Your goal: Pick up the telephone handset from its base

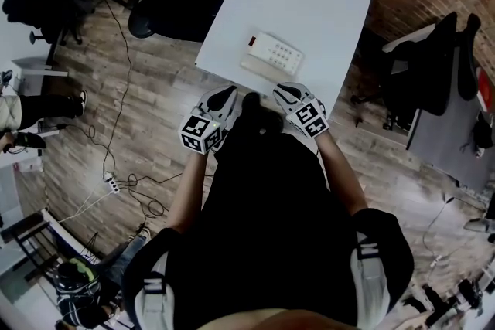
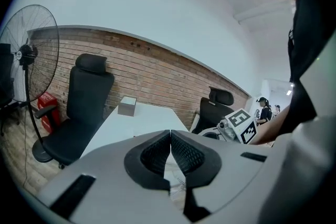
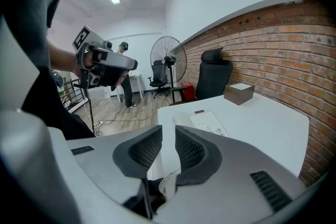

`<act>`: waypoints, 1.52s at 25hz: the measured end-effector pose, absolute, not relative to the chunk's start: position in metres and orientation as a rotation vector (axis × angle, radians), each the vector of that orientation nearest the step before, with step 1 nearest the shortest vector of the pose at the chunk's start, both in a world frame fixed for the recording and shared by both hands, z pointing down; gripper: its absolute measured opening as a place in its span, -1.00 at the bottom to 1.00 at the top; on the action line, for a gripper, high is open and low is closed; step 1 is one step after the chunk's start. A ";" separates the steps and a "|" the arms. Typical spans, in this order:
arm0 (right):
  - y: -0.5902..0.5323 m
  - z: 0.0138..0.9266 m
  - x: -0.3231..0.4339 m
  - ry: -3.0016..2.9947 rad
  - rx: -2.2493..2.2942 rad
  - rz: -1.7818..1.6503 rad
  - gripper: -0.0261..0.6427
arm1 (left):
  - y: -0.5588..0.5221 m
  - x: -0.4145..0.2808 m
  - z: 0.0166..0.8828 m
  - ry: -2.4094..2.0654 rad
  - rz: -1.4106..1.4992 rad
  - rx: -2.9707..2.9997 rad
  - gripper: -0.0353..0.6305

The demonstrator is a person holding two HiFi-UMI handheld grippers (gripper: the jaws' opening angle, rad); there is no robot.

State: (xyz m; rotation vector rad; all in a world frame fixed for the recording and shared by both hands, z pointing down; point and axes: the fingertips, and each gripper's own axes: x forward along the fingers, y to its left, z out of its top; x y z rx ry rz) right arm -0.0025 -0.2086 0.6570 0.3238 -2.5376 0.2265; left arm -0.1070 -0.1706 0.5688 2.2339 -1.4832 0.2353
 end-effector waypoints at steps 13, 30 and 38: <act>-0.220 0.659 -0.042 -2.506 0.277 0.162 0.25 | -0.195 -0.140 0.570 -1.474 0.198 2.222 -0.83; -0.256 0.701 -0.062 -2.381 0.279 0.138 0.26 | -0.211 -0.187 0.580 -1.492 0.185 2.178 -0.83; -0.264 0.735 -0.070 -2.299 0.276 0.169 0.24 | -0.232 -0.198 0.587 -1.456 0.190 2.195 -0.83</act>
